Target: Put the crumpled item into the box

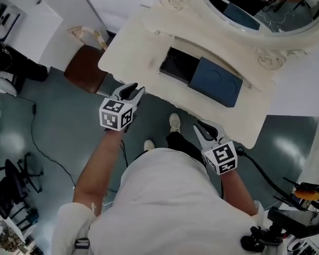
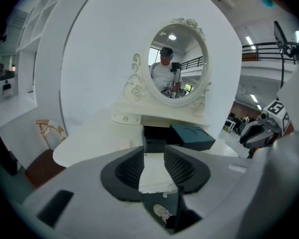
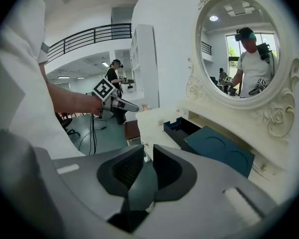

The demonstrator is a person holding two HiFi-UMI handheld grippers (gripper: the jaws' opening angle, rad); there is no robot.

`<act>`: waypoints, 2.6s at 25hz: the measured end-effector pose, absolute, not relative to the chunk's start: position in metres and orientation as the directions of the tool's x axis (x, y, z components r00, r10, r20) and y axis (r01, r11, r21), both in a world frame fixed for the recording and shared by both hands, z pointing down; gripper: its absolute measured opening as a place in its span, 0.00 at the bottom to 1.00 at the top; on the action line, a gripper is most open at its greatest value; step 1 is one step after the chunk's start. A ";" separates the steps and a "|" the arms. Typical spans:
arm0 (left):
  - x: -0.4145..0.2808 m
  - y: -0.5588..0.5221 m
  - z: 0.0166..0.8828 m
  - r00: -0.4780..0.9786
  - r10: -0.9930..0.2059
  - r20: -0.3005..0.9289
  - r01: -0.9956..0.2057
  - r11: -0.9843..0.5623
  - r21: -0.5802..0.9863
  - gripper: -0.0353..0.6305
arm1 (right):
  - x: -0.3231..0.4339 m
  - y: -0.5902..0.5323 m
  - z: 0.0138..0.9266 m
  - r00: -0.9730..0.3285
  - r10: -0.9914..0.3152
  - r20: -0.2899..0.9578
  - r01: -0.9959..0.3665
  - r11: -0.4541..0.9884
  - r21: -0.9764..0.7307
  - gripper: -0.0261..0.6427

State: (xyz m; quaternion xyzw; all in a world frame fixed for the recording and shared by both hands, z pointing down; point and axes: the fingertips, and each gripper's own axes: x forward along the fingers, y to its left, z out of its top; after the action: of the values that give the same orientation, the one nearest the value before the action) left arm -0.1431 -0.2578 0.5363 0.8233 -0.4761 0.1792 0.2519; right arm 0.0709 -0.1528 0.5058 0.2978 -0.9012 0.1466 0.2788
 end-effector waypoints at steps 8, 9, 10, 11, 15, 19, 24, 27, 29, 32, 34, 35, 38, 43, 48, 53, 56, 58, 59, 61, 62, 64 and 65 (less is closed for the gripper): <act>-0.146 -0.347 0.582 0.387 -0.654 0.650 -0.918 -0.338 0.206 0.30 | 0.108 -0.208 0.521 -0.679 -0.415 0.605 -0.611 0.776 -0.153 0.13; -0.147 -0.356 0.588 0.374 -0.648 0.664 -0.922 -0.333 0.195 0.31 | 0.112 -0.214 0.522 -0.679 -0.412 0.607 -0.611 0.775 -0.158 0.13; -0.148 -0.366 0.594 0.361 -0.642 0.676 -0.927 -0.326 0.184 0.31 | 0.116 -0.220 0.522 -0.680 -0.409 0.609 -0.611 0.775 -0.162 0.13; -0.149 -0.374 0.599 0.348 -0.638 0.687 -0.932 -0.318 0.176 0.32 | 0.120 -0.226 0.523 -0.680 -0.408 0.610 -0.612 0.774 -0.165 0.13; -0.148 -0.400 0.621 0.318 -0.606 0.730 -0.940 -0.303 0.158 0.33 | 0.141 -0.248 0.527 -0.674 -0.412 0.613 -0.622 0.765 -0.170 0.13; -0.147 -0.411 0.643 0.293 -0.551 0.781 -0.942 -0.304 0.139 0.35 | 0.154 -0.266 0.528 -0.669 -0.422 0.612 -0.634 0.754 -0.174 0.13; -0.150 -0.412 0.659 0.265 -0.504 0.822 -0.947 -0.295 0.124 0.31 | 0.164 -0.280 0.526 -0.671 -0.420 0.611 -0.638 0.747 -0.188 0.13; -0.150 -0.413 0.660 0.254 -0.498 0.829 -0.951 -0.283 0.121 0.28 | 0.169 -0.285 0.530 -0.675 -0.416 0.610 -0.638 0.744 -0.198 0.13; -0.149 -0.412 0.660 0.248 -0.492 0.834 -0.953 -0.281 0.118 0.27 | 0.171 -0.287 0.533 -0.680 -0.410 0.608 -0.635 0.744 -0.207 0.13; -0.149 -0.410 0.654 0.236 -0.499 0.834 -0.955 -0.278 0.104 0.26 | 0.171 -0.291 0.533 -0.689 -0.407 0.600 -0.629 0.747 -0.215 0.13; -0.149 -0.410 0.647 0.232 -0.512 0.827 -0.956 -0.276 0.098 0.26 | 0.170 -0.292 0.532 -0.694 -0.408 0.593 -0.626 0.749 -0.217 0.13; -0.149 -0.410 0.642 0.231 -0.520 0.823 -0.957 -0.274 0.095 0.26 | 0.170 -0.292 0.532 -0.697 -0.408 0.590 -0.624 0.750 -0.219 0.13; -0.144 -0.410 0.625 0.235 -0.548 0.803 -0.958 -0.272 0.095 0.25 | 0.171 -0.293 0.533 -0.704 -0.405 0.584 -0.619 0.753 -0.224 0.13; -0.119 -0.411 0.586 0.277 -0.592 0.757 -0.948 -0.296 0.115 0.25 | 0.173 -0.297 0.530 -0.712 -0.411 0.569 -0.617 0.753 -0.228 0.13; -0.075 -0.413 0.563 0.356 -0.600 0.716 -0.922 -0.350 0.165 0.25 | 0.177 -0.300 0.530 -0.710 -0.424 0.562 -0.626 0.745 -0.230 0.13; -0.033 -0.415 0.565 0.398 -0.560 0.726 -0.893 -0.417 0.167 0.25 | 0.182 -0.299 0.527 -0.708 -0.436 0.555 -0.636 0.736 -0.232 0.13; -0.011 -0.418 0.574 0.407 -0.530 0.744 -0.877 -0.454 0.156 0.25 | 0.188 -0.301 0.527 -0.701 -0.445 0.557 -0.645 0.729 -0.229 0.13; 0.000 -0.419 0.583 0.403 -0.509 0.761 -0.867 -0.478 0.139 0.25 | 0.193 -0.300 0.527 -0.695 -0.454 0.557 -0.654 0.721 -0.229 0.12; 0.004 -0.420 0.588 0.398 -0.497 0.771 -0.862 -0.490 0.130 0.25 | 0.196 -0.300 0.527 -0.693 -0.458 0.557 -0.659 0.717 -0.229 0.13; 0.011 -0.421 0.599 0.387 -0.474 0.791 -0.853 -0.510 0.111 0.25 | 0.199 -0.299 0.527 -0.687 -0.465 0.558 -0.667 0.709 -0.230 0.13; 0.013 -0.422 0.604 0.380 -0.465 0.800 -0.849 -0.518 0.102 0.25 | 0.201 -0.298 0.527 -0.685 -0.469 0.558 -0.671 0.705 -0.230 0.13; 0.016 -0.424 0.613 0.364 -0.449 0.816 -0.844 -0.530 0.085 0.25 | 0.204 -0.297 0.528 -0.679 -0.475 0.560 -0.679 0.697 -0.231 0.13; 0.018 -0.425 0.616 0.357 -0.443 0.823 -0.840 -0.537 0.076 0.25 | 0.206 -0.297 0.527 -0.676 -0.479 0.560 -0.683 0.693 -0.231 0.13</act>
State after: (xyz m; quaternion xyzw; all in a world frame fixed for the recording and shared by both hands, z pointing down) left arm 0.0177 -0.4249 0.6162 0.7837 -0.4092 0.3926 0.2533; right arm 0.2061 -0.2967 0.5275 0.3264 -0.8894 0.2164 0.2356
